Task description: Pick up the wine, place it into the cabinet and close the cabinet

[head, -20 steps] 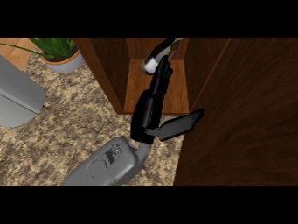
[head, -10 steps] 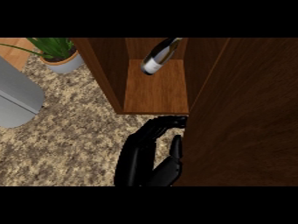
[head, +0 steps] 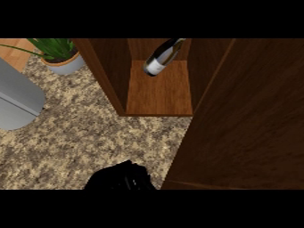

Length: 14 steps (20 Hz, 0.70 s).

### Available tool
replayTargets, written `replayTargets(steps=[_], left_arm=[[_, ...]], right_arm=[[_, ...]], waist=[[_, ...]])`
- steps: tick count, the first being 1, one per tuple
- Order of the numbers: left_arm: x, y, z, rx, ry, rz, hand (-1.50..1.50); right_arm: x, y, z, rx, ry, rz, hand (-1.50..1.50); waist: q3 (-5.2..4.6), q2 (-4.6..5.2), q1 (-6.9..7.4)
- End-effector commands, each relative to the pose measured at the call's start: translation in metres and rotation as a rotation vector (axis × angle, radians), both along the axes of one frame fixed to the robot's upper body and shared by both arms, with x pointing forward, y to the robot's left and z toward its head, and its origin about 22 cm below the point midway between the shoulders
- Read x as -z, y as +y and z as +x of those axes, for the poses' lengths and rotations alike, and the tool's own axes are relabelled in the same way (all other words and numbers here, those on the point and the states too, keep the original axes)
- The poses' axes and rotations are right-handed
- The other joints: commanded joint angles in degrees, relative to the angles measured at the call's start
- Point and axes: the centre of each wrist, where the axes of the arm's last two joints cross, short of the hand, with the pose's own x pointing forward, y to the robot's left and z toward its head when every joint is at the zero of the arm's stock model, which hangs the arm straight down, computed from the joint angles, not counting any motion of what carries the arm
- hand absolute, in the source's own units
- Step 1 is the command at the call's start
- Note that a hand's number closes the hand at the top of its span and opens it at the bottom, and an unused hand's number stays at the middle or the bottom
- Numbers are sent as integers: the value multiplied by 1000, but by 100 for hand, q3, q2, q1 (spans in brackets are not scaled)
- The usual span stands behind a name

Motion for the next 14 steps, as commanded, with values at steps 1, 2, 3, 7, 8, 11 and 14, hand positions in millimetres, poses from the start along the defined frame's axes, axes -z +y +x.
replayTargets(steps=[1, 2, 3, 7, 8, 11, 14], left_arm=[[-12, 36, -4, 16, -8, 2, 150], [8, 41, -14, 35, 0, 20, 150], [-8, 54, -8, 49, -14, 27, 150], [-13, 78, -12, 49, -21, -5, 150], [-6, 86, -21, 50, -17, -8, 150], [-22, 119, -19, 29, -63, -24, 150], [-15, 146, -15, -11, -51, 3, 150]], right_arm=[[3, 4, -24, -166, -40, -107, 150], [5, 3, -22, -171, -49, -97, 150], [8, 11, -22, -212, -36, -70, 150], [8, 38, -24, -388, 76, -37, 150], [6, 40, -25, -396, 73, -43, 150], [9, 49, -24, -421, 100, -51, 150], [9, 83, -38, -437, 100, -50, 150]], waist=[[-11, -8, -5], [-12, 1, 2], [-12, -1, 16], [-25, -17, 84], [-28, -28, 111], [-23, -13, 101], [-33, -47, 58]])
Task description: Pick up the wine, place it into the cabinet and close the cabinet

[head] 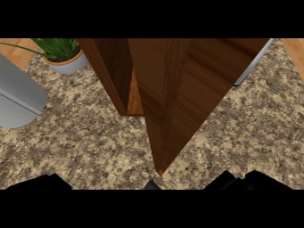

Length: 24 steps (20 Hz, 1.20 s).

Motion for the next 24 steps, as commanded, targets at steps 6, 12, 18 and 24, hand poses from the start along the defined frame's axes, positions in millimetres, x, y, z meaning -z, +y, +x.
replayTargets(steps=[6, 12, 18, 24], left_arm=[[-24, 85, 2, -34, -51, 12, 150], [-23, 113, 2, 26, -34, 20, 150], [-33, 141, 12, 35, -35, 16, 150], [-36, 157, 12, 36, -58, 21, 150]], right_arm=[[4, 73, 4, -93, -22, -94, 150], [-9, 127, 32, 26, -56, -99, 150], [-7, 166, 80, 134, -87, -106, 150], [-8, 173, 146, 224, 0, -107, 150]], waist=[[-1, 16, 109], [-3, 18, 150], [-1, 63, 194], [1, 99, 258]])
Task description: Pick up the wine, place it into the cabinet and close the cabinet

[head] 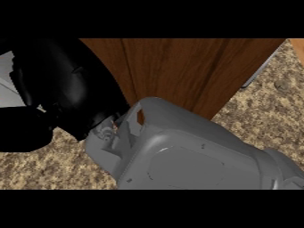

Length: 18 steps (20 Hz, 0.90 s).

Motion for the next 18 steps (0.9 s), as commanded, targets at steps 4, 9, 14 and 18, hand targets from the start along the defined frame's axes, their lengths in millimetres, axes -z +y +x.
replayTargets(steps=[4, 9, 14, 18], left_arm=[[-1, 19, -1, 3, -1, 14, 150], [-12, 30, 7, -2, -26, 6, 150], [-17, 19, 12, -26, -34, -5, 150], [-19, 11, 10, -6, -26, 0, 150]], right_arm=[[3, -5, 79, 140, 57, 2, 150], [38, -23, 114, 229, 40, -36, 150], [54, -46, 129, 240, 42, -86, 150], [77, -64, 137, 285, 9, -100, 150]], waist=[[1, 32, 7], [1, 66, -31], [6, 94, -111], [8, 128, -56]])
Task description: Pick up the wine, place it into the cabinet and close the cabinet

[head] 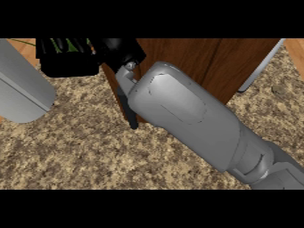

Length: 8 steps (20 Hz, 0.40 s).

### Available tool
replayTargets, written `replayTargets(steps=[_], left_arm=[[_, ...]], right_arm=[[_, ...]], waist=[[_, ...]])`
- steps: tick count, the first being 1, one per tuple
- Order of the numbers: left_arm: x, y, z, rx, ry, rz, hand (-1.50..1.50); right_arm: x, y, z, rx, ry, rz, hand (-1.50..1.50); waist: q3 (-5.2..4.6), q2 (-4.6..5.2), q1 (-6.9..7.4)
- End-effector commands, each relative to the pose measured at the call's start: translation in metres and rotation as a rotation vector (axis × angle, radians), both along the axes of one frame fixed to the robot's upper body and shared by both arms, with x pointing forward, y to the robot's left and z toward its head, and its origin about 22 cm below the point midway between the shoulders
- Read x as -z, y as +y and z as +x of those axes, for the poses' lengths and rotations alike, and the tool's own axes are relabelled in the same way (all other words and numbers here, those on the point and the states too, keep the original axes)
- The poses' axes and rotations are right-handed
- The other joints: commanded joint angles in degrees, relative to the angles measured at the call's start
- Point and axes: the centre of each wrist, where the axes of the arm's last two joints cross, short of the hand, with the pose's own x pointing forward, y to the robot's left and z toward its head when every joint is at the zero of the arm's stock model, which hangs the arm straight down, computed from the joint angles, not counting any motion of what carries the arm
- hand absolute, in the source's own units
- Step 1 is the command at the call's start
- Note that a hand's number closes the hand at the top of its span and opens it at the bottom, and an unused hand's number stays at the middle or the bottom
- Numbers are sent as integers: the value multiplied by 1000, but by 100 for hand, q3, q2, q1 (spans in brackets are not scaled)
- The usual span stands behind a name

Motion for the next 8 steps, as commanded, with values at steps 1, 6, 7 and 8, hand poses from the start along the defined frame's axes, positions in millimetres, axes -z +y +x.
replayTargets(steps=[1, 6, 7, 8], left_arm=[[-7, -1, 3, -3, -5, 12, 150], [-8, -2, 3, -4, -3, 17, 150], [-6, -9, 2, 0, -1, -3, 150], [-10, -4, 3, -4, -9, 11, 150]], right_arm=[[35, -61, 54, 249, 96, -60, 150], [47, -75, 60, 278, 76, -75, 150], [39, -73, 60, 270, 64, -70, 150], [46, -69, 58, 275, 69, -71, 150]], waist=[[66, 374, -136], [57, 427, -123], [59, 409, -142], [57, 394, -98]])
